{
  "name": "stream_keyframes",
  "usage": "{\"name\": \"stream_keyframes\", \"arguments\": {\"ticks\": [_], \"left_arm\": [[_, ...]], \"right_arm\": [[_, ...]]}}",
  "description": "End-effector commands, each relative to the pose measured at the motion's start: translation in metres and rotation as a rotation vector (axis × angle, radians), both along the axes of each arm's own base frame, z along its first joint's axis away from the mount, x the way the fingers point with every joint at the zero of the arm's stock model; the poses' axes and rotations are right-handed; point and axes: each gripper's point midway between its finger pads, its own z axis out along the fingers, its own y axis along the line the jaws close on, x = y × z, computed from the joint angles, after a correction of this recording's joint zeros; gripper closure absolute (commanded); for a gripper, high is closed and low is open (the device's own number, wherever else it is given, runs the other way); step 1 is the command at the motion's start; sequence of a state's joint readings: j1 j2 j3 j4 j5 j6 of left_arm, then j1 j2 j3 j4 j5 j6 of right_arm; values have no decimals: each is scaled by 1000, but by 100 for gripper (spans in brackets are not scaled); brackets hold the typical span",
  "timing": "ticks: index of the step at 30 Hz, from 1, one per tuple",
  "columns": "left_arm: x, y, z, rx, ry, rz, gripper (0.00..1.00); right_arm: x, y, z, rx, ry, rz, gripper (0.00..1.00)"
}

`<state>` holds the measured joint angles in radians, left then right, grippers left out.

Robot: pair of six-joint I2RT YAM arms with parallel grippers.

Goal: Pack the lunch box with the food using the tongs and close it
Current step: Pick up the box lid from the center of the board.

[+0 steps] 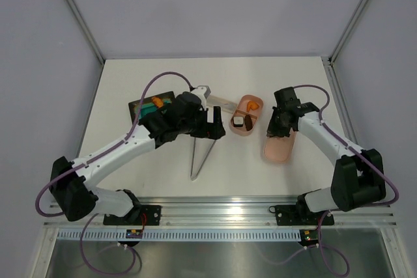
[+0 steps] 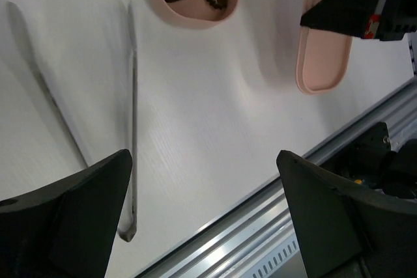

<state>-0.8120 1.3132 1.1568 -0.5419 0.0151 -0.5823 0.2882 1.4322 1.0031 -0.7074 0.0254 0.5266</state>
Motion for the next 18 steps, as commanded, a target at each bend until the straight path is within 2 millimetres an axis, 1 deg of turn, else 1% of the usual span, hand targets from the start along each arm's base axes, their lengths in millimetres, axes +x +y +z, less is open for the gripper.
{"name": "stream_keyframes", "arguments": {"ticks": [1, 2, 3, 4, 5, 6, 7, 8, 10, 11, 14, 16, 18], "left_arm": [[-19, -42, -5, -124, 64, -149, 2], [-25, -48, -10, -134, 81, -164, 2], [-27, -54, -12, -151, 99, -165, 1], [-24, -62, -13, -169, 91, -160, 1], [-28, -69, -11, -187, 82, -174, 1], [-30, -73, -16, -199, 89, -178, 1], [-30, -81, -12, -236, 76, -195, 1], [-30, -87, -19, -237, 91, -204, 1], [-30, -97, -21, -256, 102, -221, 2], [-30, -101, -28, -249, 117, -228, 2], [-32, -113, -23, -295, 115, -267, 5], [-31, -119, -26, -310, 124, -282, 6], [-30, -123, -32, -303, 139, -285, 11]], "right_arm": [[7, 18, 32, 123, -74, -51, 100], [6, 23, 41, 158, -93, -51, 100], [6, 24, 45, 178, -97, -80, 100], [6, 26, 49, 195, -106, -85, 100], [6, 26, 56, 209, -125, -91, 100], [5, 27, 60, 222, -132, -100, 100], [5, 29, 64, 232, -136, -97, 100], [4, 31, 71, 253, -145, -89, 100], [3, 37, 80, 288, -155, -74, 100], [2, 39, 84, 301, -163, -63, 100], [0, 47, 93, 345, -165, -38, 100], [-2, 53, 96, 379, -163, -20, 100], [-3, 56, 100, 398, -169, -12, 100]]}}
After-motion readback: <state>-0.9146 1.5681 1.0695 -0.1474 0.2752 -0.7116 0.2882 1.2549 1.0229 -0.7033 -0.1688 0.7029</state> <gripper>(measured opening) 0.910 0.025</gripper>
